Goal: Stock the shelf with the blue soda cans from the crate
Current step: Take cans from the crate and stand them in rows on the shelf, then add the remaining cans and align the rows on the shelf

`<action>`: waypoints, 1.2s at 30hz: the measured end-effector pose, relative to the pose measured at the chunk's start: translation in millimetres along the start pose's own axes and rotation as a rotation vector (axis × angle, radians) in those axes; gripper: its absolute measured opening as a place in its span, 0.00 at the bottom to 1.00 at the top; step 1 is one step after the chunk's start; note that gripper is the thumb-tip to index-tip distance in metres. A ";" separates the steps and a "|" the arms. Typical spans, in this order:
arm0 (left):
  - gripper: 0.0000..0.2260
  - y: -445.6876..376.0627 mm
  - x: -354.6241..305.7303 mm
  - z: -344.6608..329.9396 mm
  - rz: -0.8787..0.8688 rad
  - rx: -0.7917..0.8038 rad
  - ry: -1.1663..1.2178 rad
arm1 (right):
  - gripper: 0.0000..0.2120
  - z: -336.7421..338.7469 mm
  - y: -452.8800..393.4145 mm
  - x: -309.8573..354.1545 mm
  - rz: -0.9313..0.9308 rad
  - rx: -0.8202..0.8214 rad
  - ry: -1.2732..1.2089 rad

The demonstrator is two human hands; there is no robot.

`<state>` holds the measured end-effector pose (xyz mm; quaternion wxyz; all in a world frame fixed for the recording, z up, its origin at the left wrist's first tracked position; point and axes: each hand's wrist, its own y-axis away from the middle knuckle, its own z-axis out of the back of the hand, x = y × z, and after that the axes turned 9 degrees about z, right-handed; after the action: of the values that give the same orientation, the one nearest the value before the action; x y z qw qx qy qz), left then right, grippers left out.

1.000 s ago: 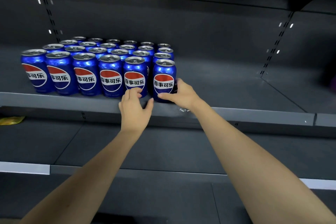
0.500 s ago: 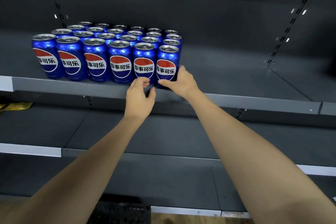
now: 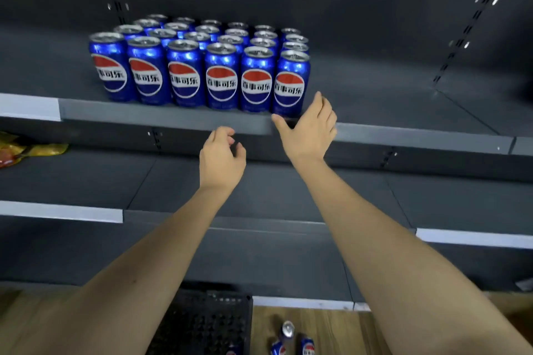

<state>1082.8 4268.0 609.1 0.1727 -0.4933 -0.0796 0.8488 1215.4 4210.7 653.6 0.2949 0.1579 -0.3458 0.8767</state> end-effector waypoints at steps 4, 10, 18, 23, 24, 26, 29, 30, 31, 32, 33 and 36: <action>0.12 36.3 35.8 -4.1 0.097 0.125 -0.052 | 0.37 -20.9 75.8 -5.4 0.069 -0.062 0.003; 0.14 102.8 102.9 -4.0 0.252 0.358 -0.171 | 0.34 -50.0 181.7 -38.7 -0.088 0.298 0.094; 0.16 165.1 190.3 2.0 0.445 0.530 -0.332 | 0.34 -93.4 288.5 -59.2 -0.128 0.806 0.172; 0.12 198.0 242.4 1.7 0.566 0.529 -0.405 | 0.32 -147.4 319.9 -58.4 -0.103 0.977 0.037; 0.12 205.9 256.1 0.7 0.613 0.531 -0.426 | 0.32 -162.7 330.3 -60.5 -0.096 1.010 0.015; 0.15 224.3 289.0 -5.7 0.646 0.547 -0.461 | 0.33 -189.3 355.1 -69.9 -0.100 1.082 -0.017; 0.17 253.1 338.6 -19.0 0.691 0.579 -0.526 | 0.32 -218.8 401.0 -93.8 -0.118 1.182 -0.044; 0.17 261.1 353.0 -24.7 0.718 0.583 -0.542 | 0.33 -228.4 417.2 -103.3 -0.112 1.206 -0.053; 0.17 268.3 367.9 -31.4 0.739 0.588 -0.552 | 0.33 -239.8 432.7 -113.4 -0.110 1.229 -0.061; 0.17 274.5 383.3 -39.1 0.755 0.596 -0.557 | 0.35 -253.6 446.5 -123.1 -0.120 1.248 -0.066; 0.18 280.0 400.4 -48.2 0.765 0.601 -0.560 | 0.36 -270.0 459.2 -132.8 -0.131 1.258 -0.074; 0.19 295.2 458.9 -77.1 0.763 0.586 -0.582 | 0.36 -325.8 493.3 -164.1 -0.186 1.267 -0.097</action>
<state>878.0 4162.0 108.6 -0.0457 -0.1643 0.2990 0.9389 1010.1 4082.0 89.9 0.2032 0.3706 0.2414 0.8736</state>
